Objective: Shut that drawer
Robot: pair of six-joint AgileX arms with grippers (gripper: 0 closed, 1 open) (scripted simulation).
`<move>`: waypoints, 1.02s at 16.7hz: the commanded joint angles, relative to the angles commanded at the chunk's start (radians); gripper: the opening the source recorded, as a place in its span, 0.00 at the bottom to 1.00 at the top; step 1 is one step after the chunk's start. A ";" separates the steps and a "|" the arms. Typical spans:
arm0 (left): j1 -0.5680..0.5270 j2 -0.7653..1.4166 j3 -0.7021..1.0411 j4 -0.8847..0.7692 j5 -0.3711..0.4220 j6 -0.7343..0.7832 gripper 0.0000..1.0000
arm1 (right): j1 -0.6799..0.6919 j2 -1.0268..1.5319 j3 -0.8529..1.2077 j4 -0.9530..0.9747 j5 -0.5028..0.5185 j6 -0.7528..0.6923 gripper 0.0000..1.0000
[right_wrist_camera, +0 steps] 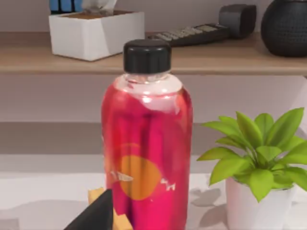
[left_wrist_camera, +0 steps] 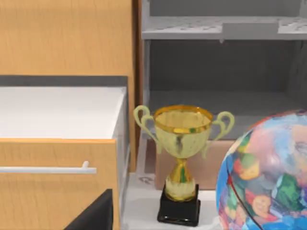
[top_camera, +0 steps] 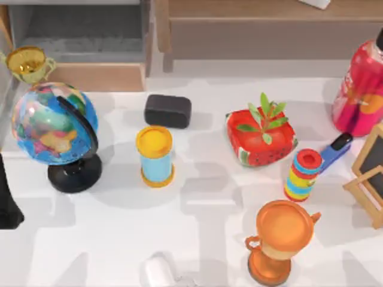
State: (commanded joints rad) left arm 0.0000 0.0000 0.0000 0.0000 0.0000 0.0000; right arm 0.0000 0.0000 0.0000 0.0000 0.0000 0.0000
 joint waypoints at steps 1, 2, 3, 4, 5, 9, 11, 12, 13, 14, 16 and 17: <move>0.000 0.000 0.000 0.000 0.000 0.000 1.00 | 0.000 0.000 0.000 0.000 0.000 0.000 1.00; -0.002 0.002 0.002 0.001 -0.001 0.000 1.00 | 0.000 0.000 0.000 0.000 0.000 0.000 1.00; -0.011 0.013 0.011 0.005 -0.009 0.000 1.00 | 0.000 0.000 0.000 0.000 0.000 0.000 1.00; -0.027 0.036 0.030 0.013 -0.023 0.001 1.00 | 0.000 0.000 0.000 0.000 0.000 0.000 1.00; -0.049 0.069 0.056 0.025 -0.044 0.002 1.00 | 0.000 0.000 0.000 0.000 0.000 0.000 1.00; -0.175 0.293 0.214 0.099 -0.172 0.006 1.00 | 0.000 0.000 0.000 0.000 0.000 0.000 1.00; -0.250 0.437 0.310 0.144 -0.248 0.006 1.00 | 0.000 0.000 0.000 0.000 0.000 0.000 1.00; -0.288 0.509 0.358 0.167 -0.286 0.007 1.00 | 0.000 0.000 0.000 0.000 0.000 0.000 1.00; -0.325 0.578 0.404 0.189 -0.323 0.007 1.00 | 0.000 0.000 0.000 0.000 0.000 0.000 1.00; -0.361 0.644 0.449 0.210 -0.359 0.007 1.00 | 0.000 0.000 0.000 0.000 0.000 0.000 1.00; -0.427 0.761 0.529 0.247 -0.423 0.009 1.00 | 0.000 0.000 0.000 0.000 0.000 0.000 1.00; -0.456 0.811 0.564 0.263 -0.452 0.010 1.00 | 0.000 0.000 0.000 0.000 0.000 0.000 1.00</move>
State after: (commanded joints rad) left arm -0.4561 0.8109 0.5642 0.2626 -0.4515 0.0100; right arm 0.0000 0.0000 0.0000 0.0000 0.0000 0.0000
